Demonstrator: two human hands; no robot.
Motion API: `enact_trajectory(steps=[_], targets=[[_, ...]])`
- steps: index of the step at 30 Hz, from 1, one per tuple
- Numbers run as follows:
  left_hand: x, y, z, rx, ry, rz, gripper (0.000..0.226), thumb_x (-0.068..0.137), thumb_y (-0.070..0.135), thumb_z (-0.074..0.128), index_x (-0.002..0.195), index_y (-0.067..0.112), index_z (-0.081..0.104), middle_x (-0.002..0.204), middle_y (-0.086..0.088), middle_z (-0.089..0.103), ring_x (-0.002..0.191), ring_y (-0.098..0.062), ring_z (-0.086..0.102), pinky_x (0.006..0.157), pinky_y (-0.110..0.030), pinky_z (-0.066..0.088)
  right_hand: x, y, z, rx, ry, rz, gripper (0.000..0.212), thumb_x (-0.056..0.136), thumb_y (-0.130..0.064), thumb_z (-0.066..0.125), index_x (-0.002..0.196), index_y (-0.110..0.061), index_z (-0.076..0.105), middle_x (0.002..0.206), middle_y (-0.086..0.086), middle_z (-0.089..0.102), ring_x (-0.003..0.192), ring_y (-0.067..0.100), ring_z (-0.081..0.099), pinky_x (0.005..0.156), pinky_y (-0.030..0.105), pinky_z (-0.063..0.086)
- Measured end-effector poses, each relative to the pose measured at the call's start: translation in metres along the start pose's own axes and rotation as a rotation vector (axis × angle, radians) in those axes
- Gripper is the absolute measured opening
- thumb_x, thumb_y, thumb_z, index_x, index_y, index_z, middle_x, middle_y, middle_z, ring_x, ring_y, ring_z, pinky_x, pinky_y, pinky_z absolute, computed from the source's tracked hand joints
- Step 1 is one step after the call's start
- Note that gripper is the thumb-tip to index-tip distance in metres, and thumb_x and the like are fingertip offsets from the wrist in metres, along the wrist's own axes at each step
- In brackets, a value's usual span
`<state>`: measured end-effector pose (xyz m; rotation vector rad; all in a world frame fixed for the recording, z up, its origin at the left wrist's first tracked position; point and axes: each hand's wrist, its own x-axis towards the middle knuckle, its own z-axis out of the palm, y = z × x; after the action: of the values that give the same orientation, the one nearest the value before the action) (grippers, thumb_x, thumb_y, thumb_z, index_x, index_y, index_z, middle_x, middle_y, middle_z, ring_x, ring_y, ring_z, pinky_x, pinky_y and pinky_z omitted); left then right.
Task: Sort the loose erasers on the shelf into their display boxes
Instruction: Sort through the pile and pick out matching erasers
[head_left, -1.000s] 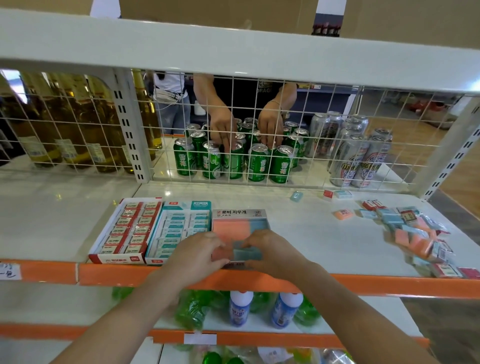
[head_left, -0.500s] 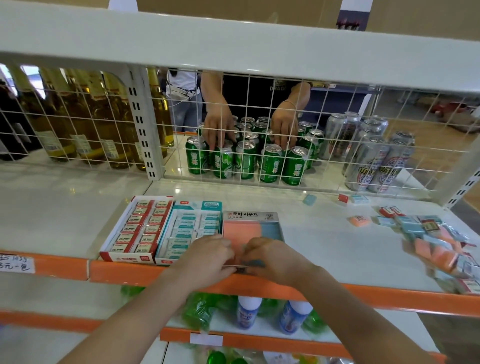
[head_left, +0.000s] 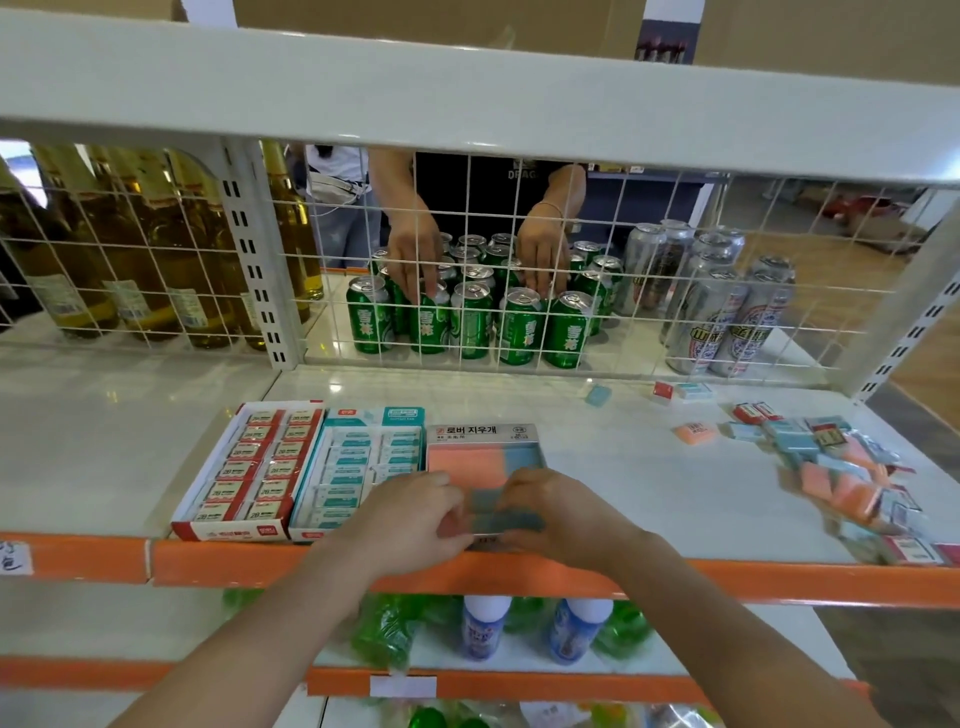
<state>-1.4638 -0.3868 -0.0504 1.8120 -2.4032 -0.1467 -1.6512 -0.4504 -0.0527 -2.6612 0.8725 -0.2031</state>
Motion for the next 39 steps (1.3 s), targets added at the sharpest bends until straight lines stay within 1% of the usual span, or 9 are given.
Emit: enact_trajectory(steps=[2,5,9,15,21,25,31,34,39], targets=[[0.006,0.003,-0.002,-0.025,0.001,0.009,0.030,0.087,0.047,0.053,0.106,0.025,0.061,0.098,0.012,0.051,0.093,-0.007,0.050,0.074,-0.022,0.038,-0.008,0.009,-0.004,0.003,0.059,0.042,0.027,0.081,-0.023,0.066,0.106,-0.013,0.067,0.107,0.006,0.059,0.100,0.023,0.056,0.082,0.022,0.038],[0.019,0.013,-0.005,-0.051,-0.032,0.013,0.029,0.088,0.045,0.051,0.107,0.026,0.060,0.105,0.012,0.055,0.097,-0.008,0.053,0.082,-0.028,0.045,-0.024,0.021,-0.014,-0.006,0.127,0.121,0.029,0.086,-0.021,0.061,0.115,-0.018,0.064,0.114,0.002,0.059,0.105,0.018,0.055,0.086,0.017,0.036],[0.041,0.033,-0.004,-0.087,-0.034,0.046,0.025,0.091,0.040,0.049,0.107,0.025,0.061,0.110,0.009,0.059,0.101,-0.010,0.054,0.083,-0.028,0.045,-0.050,0.046,-0.028,-0.036,0.140,0.268,0.028,0.091,-0.024,0.053,0.118,-0.024,0.061,0.118,-0.003,0.058,0.106,0.013,0.054,0.090,0.018,0.039],[0.084,0.078,0.005,-0.122,-0.019,0.075,0.023,0.091,0.036,0.049,0.103,0.023,0.063,0.107,0.007,0.062,0.097,-0.012,0.057,0.081,-0.029,0.045,-0.087,0.090,-0.044,-0.050,0.169,0.438,0.027,0.091,-0.023,0.054,0.116,-0.022,0.062,0.114,-0.001,0.060,0.105,0.014,0.054,0.087,0.019,0.039],[0.128,0.124,0.023,-0.190,-0.067,0.114,0.023,0.092,0.033,0.048,0.104,0.019,0.062,0.106,0.003,0.062,0.100,-0.015,0.056,0.084,-0.030,0.045,-0.116,0.135,-0.062,-0.044,0.172,0.539,0.026,0.090,-0.021,0.053,0.115,-0.021,0.063,0.113,0.000,0.059,0.104,0.015,0.056,0.085,0.020,0.040],[0.154,0.149,0.036,-0.213,-0.076,0.112,0.023,0.091,0.032,0.049,0.104,0.018,0.063,0.106,0.001,0.063,0.100,-0.017,0.057,0.083,-0.030,0.045,-0.135,0.163,-0.074,-0.060,0.178,0.606,0.028,0.091,-0.020,0.053,0.117,-0.021,0.061,0.119,0.001,0.058,0.107,0.017,0.056,0.090,0.025,0.043],[0.191,0.190,0.051,-0.302,-0.051,0.056,0.024,0.089,0.025,0.053,0.108,0.014,0.061,0.106,-0.001,0.062,0.099,-0.018,0.057,0.085,-0.033,0.045,-0.163,0.209,-0.097,-0.093,0.291,0.761,0.036,0.083,-0.012,0.055,0.118,-0.018,0.063,0.126,0.005,0.057,0.112,0.025,0.055,0.087,0.026,0.042],[0.212,0.209,0.059,-0.371,-0.022,-0.016,0.033,0.089,0.026,0.056,0.120,0.018,0.056,0.113,0.001,0.058,0.103,-0.017,0.055,0.090,-0.029,0.043,-0.180,0.226,-0.107,-0.096,0.292,0.838,0.039,0.083,-0.016,0.055,0.122,-0.020,0.060,0.128,0.004,0.055,0.109,0.024,0.056,0.084,0.026,0.043],[0.245,0.244,0.074,-0.452,-0.039,-0.053,0.035,0.088,0.025,0.056,0.123,0.019,0.054,0.121,0.001,0.056,0.107,-0.016,0.053,0.091,-0.027,0.042,-0.201,0.247,-0.113,-0.019,0.241,0.907,0.041,0.086,-0.028,0.056,0.126,-0.017,0.057,0.130,0.003,0.052,0.112,0.021,0.053,0.089,0.028,0.042]])
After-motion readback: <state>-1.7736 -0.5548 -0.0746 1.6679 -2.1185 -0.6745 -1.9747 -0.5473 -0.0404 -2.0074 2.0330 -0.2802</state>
